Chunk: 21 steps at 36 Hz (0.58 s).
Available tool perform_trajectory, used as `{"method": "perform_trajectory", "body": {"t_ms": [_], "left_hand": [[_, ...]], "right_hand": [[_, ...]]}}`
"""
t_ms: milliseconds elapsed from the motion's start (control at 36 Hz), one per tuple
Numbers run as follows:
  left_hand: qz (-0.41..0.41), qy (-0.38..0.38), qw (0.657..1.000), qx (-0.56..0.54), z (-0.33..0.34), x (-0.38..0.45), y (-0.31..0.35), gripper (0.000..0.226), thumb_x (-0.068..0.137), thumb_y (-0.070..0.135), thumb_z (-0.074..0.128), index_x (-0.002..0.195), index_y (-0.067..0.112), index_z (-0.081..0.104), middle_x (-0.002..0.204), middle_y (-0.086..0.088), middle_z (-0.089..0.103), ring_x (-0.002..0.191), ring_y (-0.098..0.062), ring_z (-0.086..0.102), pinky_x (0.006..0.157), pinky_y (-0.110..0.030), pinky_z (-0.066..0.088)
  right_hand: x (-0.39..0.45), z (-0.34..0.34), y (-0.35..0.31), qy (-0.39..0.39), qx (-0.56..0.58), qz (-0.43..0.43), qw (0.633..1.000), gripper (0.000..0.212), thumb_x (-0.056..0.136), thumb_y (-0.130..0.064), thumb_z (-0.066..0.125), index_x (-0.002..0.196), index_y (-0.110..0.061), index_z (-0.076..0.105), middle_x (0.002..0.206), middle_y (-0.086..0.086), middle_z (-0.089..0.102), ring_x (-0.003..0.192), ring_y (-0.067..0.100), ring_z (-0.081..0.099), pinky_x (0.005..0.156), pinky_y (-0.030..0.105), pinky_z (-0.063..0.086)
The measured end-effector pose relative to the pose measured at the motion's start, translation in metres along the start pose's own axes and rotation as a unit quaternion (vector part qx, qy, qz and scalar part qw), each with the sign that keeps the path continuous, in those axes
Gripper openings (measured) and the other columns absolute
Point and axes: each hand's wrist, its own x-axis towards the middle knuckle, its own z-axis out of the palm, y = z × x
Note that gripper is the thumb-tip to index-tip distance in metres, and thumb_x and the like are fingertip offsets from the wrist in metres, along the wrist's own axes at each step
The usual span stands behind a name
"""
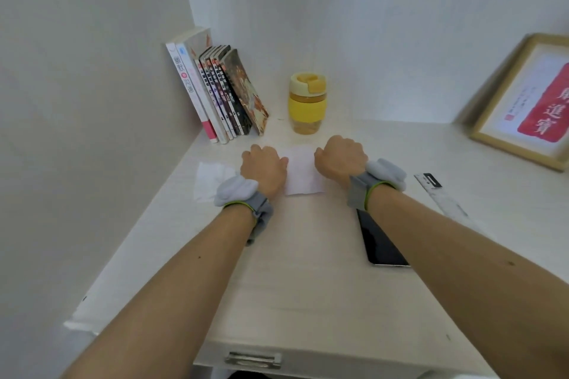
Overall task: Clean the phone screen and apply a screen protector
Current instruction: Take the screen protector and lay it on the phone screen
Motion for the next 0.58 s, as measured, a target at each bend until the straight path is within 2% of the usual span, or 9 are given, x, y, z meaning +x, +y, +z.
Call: {"method": "perform_trajectory", "body": {"t_ms": [139,194,250,417,583], "left_hand": [[-0.016,0.002,1.000,-0.011,0.009,0.014,0.009,0.054,0.094,0.045,0.050,0.100,-0.007,0.063,0.112,-0.023,0.057,0.109,-0.040,0.051,0.086,-0.044,0.042],[-0.033,0.006,0.999,-0.037,0.009,0.017,0.011,0.053,0.090,0.043,0.055,0.100,-0.008,0.064,0.110,-0.025,0.060,0.104,-0.041,0.056,0.084,-0.045,0.047],[-0.049,0.015,0.997,-0.056,0.009,0.017,0.012,0.048,0.085,0.040,0.060,0.099,-0.006,0.066,0.108,-0.026,0.063,0.100,-0.042,0.059,0.082,-0.046,0.051],[-0.081,0.009,0.994,-0.075,0.008,0.015,0.017,0.038,0.081,0.037,0.065,0.109,0.012,0.068,0.115,-0.008,0.064,0.106,-0.031,0.060,0.090,-0.045,0.052],[-0.072,-0.001,0.996,-0.058,0.008,0.016,0.017,0.043,0.086,0.036,0.063,0.121,0.011,0.058,0.125,-0.011,0.057,0.118,-0.032,0.053,0.098,-0.044,0.045]], "right_hand": [[0.014,0.009,0.002,-0.023,0.026,-0.002,0.999,0.028,0.101,-0.027,0.047,0.117,-0.009,0.060,0.129,0.012,0.054,0.123,0.031,0.049,0.107,0.040,0.038],[0.020,0.011,0.001,-0.023,0.061,0.011,0.998,0.017,0.100,-0.018,0.048,0.110,-0.011,0.061,0.127,0.013,0.058,0.120,0.030,0.052,0.103,0.037,0.041],[0.025,0.014,-0.001,-0.011,0.100,0.027,0.995,0.020,0.099,-0.006,0.046,0.107,-0.009,0.064,0.122,0.013,0.062,0.116,0.030,0.056,0.097,0.035,0.043],[0.029,0.019,-0.003,0.002,0.152,0.050,0.987,0.028,0.098,0.002,0.045,0.116,-0.003,0.066,0.122,0.015,0.063,0.114,0.031,0.058,0.092,0.034,0.046],[0.031,0.021,-0.006,-0.015,0.188,0.045,0.981,0.023,0.096,0.003,0.048,0.109,-0.001,0.067,0.121,0.015,0.064,0.111,0.031,0.061,0.089,0.034,0.048]]}}
